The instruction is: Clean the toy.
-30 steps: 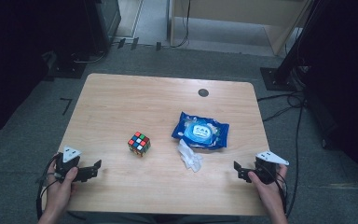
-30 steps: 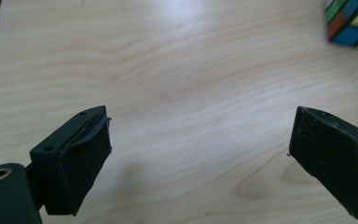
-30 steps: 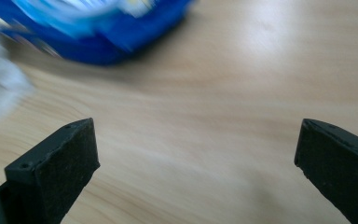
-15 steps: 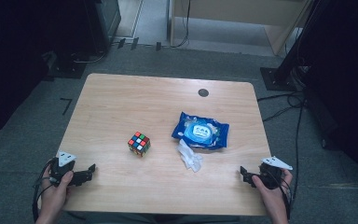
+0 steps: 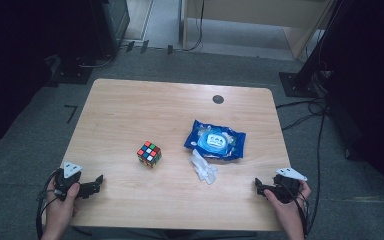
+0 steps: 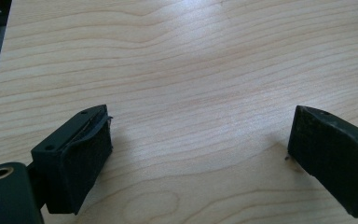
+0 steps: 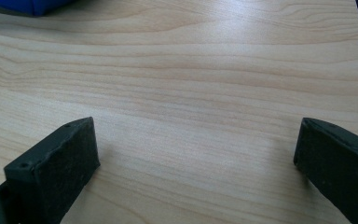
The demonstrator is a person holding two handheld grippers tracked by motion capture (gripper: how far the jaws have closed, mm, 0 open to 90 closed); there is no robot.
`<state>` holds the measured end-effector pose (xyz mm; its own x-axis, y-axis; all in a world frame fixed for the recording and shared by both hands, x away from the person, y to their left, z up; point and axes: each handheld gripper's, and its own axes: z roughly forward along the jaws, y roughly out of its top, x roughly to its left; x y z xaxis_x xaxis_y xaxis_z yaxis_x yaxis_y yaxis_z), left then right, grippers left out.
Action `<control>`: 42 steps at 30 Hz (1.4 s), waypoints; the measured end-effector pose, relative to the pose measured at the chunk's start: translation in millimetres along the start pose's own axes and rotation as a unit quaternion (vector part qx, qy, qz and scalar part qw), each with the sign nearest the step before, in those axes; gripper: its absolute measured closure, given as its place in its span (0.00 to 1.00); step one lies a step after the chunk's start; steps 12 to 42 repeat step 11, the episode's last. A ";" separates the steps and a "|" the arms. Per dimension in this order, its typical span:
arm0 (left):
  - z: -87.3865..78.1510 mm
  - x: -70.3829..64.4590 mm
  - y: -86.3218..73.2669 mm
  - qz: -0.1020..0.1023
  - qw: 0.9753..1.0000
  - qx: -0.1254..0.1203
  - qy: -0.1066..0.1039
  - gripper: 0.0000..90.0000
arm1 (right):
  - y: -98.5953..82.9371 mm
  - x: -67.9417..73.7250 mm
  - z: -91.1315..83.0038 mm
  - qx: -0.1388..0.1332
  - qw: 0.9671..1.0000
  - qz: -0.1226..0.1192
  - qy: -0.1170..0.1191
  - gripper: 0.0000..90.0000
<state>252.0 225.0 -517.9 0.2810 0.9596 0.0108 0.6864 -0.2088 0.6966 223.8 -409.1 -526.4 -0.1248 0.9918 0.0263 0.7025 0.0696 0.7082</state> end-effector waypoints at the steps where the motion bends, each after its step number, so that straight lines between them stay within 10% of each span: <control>1: 0.0 0.0 0.0 0.000 1.000 0.000 0.000 0.07 | 0.0 0.0 0.0 0.000 1.000 0.000 0.000 0.00; 42: 0.4 -0.1 0.3 -0.002 1.000 0.000 0.001 0.07 | 0.0 0.0 0.0 0.000 1.000 0.000 0.000 0.00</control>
